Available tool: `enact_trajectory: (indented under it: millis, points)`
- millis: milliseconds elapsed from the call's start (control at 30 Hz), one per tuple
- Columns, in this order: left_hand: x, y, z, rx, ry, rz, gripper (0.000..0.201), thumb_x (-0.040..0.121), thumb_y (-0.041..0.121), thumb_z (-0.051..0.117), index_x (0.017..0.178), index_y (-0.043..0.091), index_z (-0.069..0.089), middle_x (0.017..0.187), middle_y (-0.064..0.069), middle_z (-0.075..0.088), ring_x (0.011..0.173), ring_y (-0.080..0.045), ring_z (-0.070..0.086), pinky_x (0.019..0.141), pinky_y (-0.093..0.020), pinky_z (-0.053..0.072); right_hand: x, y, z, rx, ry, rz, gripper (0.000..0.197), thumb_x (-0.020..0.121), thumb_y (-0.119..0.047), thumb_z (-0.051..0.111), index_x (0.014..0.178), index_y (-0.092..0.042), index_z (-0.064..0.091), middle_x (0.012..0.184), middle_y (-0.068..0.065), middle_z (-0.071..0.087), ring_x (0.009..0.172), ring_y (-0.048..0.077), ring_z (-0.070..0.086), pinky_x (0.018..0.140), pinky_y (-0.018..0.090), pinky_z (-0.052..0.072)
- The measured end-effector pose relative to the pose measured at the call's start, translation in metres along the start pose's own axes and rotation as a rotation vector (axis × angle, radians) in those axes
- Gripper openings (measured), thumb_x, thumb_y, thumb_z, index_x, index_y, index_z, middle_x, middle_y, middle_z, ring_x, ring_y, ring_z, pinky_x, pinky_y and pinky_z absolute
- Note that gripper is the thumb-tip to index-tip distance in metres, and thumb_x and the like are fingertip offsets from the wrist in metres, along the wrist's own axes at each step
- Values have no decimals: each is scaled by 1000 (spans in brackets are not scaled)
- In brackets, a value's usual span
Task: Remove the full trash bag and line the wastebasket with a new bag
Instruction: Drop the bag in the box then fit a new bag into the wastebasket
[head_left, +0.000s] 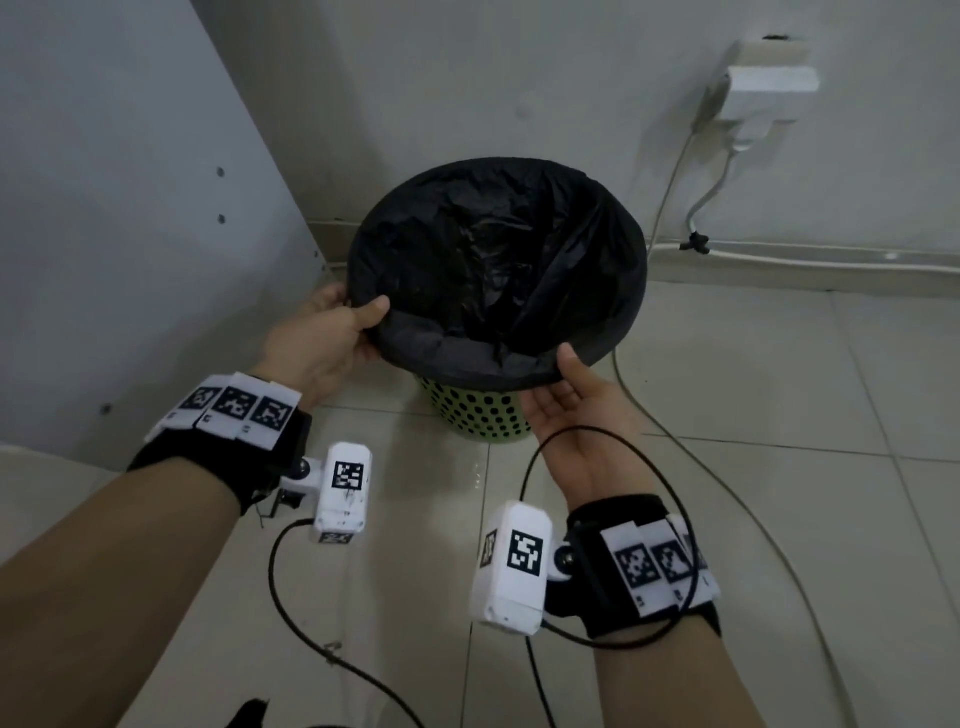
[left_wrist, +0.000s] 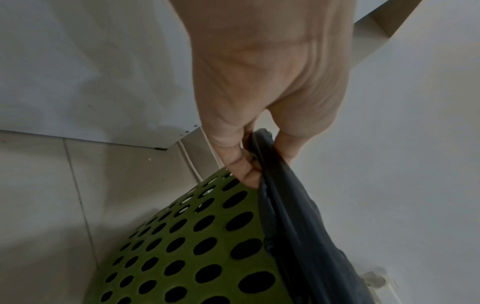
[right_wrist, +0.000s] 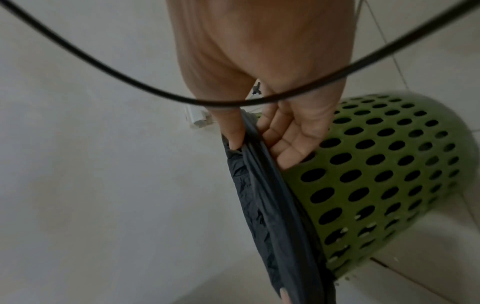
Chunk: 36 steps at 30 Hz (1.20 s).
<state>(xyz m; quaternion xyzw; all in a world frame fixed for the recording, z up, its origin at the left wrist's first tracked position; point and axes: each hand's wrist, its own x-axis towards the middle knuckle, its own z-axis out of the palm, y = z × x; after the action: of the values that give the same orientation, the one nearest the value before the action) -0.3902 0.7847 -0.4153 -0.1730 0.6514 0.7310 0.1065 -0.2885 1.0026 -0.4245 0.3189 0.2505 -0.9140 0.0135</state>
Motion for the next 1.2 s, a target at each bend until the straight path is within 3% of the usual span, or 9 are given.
enact_trajectory:
  millis: [167, 400, 533, 633, 733, 833, 967, 1100, 1200]
  points:
    - [-1, -7, 6, -19, 54, 27, 41, 97, 19, 60, 135, 4, 52, 127, -12, 65, 107, -26, 66, 85, -42, 57, 2, 12, 7, -33, 62, -85, 31, 94, -14, 63, 121, 1, 62, 121, 22, 68, 95, 28, 70, 72, 31, 60]
    - [-6, -27, -7, -107, 14, -132, 58, 90, 37, 68, 138, 12, 47, 128, -9, 65, 93, -27, 74, 65, -38, 60, -8, 22, -2, -156, -67, 50, 40, 91, -23, 68, 126, -6, 60, 117, 18, 72, 102, 29, 72, 82, 39, 60]
    - [1, -18, -9, -63, 32, -84, 58, 94, 27, 64, 140, 0, 42, 130, -17, 61, 79, -23, 72, 55, -30, 58, -3, -2, -12, -203, 73, -68, 49, 88, -36, 72, 123, -4, 62, 112, 19, 73, 94, 29, 72, 69, 34, 61]
    - [7, -11, -15, -1, 30, -30, 27, 96, 21, 62, 117, 6, 57, 110, -12, 67, 81, -22, 67, 55, -29, 57, 0, -25, -9, -191, 145, -137, 42, 87, -31, 73, 114, -1, 65, 110, 20, 72, 91, 31, 69, 76, 37, 59]
    - [11, -4, -20, 37, 40, -16, 10, 95, 18, 62, 90, 13, 55, 96, -7, 68, 81, -22, 66, 56, -30, 58, -4, -30, -1, -222, 154, -117, 15, 88, -20, 72, 92, -7, 67, 90, 14, 73, 79, 28, 69, 67, 34, 58]
    - [14, 2, -18, 24, 25, -16, 12, 97, 17, 59, 106, 11, 56, 100, -9, 68, 84, -21, 67, 62, -31, 61, -7, -22, 3, -192, 172, -120, 7, 88, -13, 71, 90, -6, 67, 84, 11, 74, 78, 26, 69, 64, 32, 58]
    - [15, 7, -12, 63, 23, -5, 7, 98, 18, 58, 99, 11, 59, 104, -11, 68, 86, -23, 68, 67, -34, 60, -3, -21, 2, -143, 182, -81, 7, 90, -12, 69, 95, -7, 67, 90, 9, 75, 79, 24, 70, 59, 29, 59]
    - [13, 9, -7, 62, 25, -2, 29, 98, 24, 58, 119, 6, 62, 115, -11, 69, 98, -26, 68, 70, -36, 62, 11, -20, -2, -173, 203, -31, 8, 89, -15, 70, 91, -9, 66, 84, 8, 68, 67, 19, 62, 58, 27, 55]
    - [6, 7, -3, 42, 44, 12, 28, 98, 31, 57, 116, 10, 63, 111, -6, 70, 94, -22, 68, 66, -32, 62, 17, -21, -3, -153, 208, -30, 6, 92, -14, 66, 89, -10, 64, 80, 4, 64, 60, 13, 57, 55, 24, 51]
